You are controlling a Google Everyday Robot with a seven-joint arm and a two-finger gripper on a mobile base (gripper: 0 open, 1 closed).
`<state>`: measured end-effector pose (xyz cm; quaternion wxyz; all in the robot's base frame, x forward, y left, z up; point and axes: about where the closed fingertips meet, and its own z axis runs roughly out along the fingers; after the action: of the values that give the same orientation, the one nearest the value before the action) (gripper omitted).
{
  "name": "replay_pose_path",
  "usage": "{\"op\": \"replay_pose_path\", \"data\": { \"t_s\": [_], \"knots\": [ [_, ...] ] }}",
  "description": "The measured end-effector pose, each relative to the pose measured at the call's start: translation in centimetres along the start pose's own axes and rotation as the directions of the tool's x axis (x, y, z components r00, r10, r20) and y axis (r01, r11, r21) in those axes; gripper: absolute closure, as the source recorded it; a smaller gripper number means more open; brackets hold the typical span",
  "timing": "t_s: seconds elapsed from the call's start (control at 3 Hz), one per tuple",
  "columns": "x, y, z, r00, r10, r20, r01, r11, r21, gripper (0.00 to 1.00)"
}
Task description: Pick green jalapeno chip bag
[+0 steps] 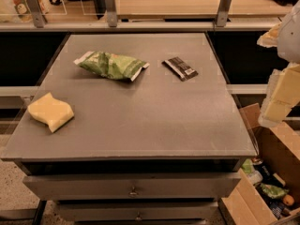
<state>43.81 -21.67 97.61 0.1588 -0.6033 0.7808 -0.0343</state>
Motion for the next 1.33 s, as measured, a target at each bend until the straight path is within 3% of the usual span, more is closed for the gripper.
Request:
{"op": "replay_pose_path", "data": {
  "t_s": [0.67, 1.33],
  "knots": [
    [-1.6, -2.0, 1.1, 0.999, -0.036, 0.002, 0.036, 0.9993, 0.009, 0.0],
    [-7.0, -6.3, 5.2, 0.987, -0.154, 0.038, 0.154, 0.9881, 0.004, 0.0]
  ]
}}
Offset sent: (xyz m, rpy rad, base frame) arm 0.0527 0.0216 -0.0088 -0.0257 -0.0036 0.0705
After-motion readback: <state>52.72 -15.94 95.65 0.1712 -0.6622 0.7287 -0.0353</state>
